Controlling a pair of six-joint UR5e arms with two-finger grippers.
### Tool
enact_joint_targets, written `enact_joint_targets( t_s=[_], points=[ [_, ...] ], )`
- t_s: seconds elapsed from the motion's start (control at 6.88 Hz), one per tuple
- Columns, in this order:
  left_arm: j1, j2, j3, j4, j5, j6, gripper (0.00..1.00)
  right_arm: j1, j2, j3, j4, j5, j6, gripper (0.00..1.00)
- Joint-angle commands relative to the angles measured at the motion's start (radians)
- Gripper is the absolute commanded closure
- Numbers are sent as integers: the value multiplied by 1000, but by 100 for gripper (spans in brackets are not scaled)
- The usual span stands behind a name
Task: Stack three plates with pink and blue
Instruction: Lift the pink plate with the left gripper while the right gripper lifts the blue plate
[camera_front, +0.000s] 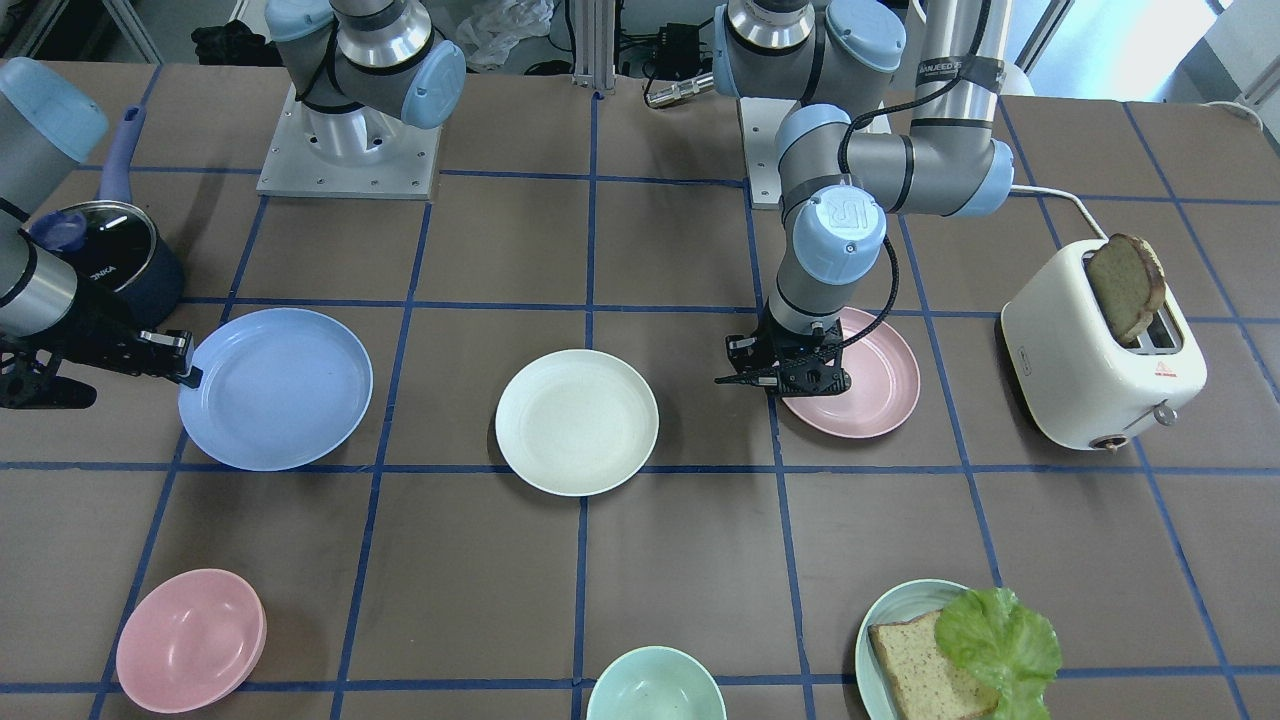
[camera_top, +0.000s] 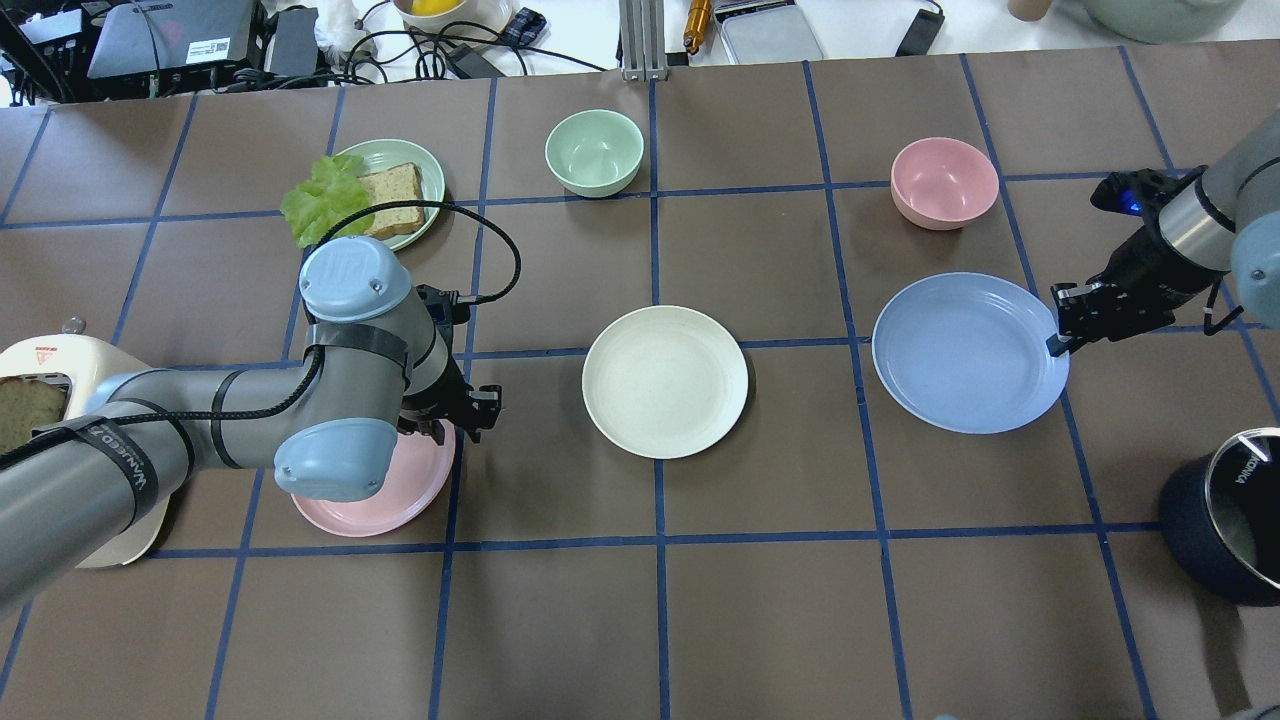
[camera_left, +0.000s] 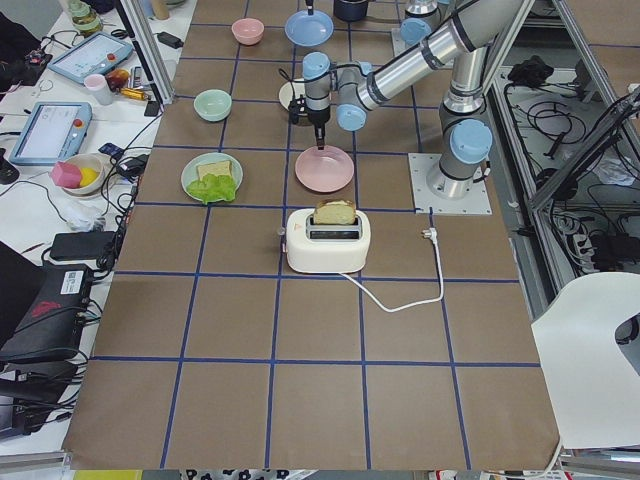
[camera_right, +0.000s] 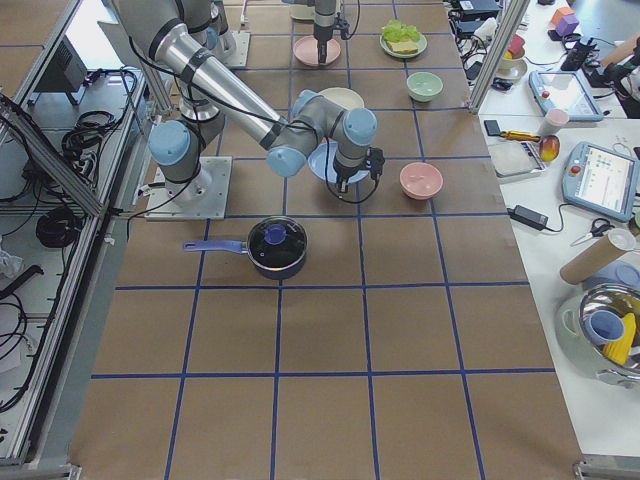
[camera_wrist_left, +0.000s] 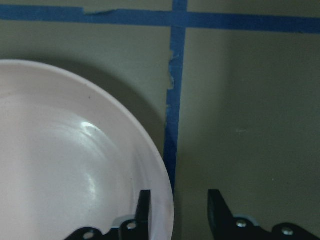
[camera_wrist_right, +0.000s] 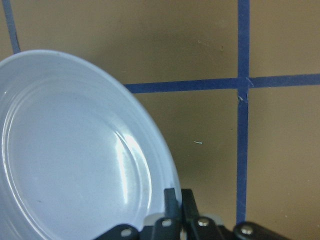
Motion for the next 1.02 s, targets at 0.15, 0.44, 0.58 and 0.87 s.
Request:
enact_joint_targets(
  t_s=[0.15, 0.44, 0.58, 0.87],
  points=[
    [-1, -5, -3, 5, 5, 6, 81, 3, 0, -46, 54, 4, 0, 100],
    [-1, -5, -9, 4, 8, 4, 100, 7, 2, -52, 55, 1, -1, 100],
    [-1, -5, -7, 4, 12, -2, 100, 14, 3, -69, 77, -1, -1, 100],
    [-8, 10, 5, 5, 15, -8, 100, 15, 9, -126, 126, -1, -1, 100]
  ],
)
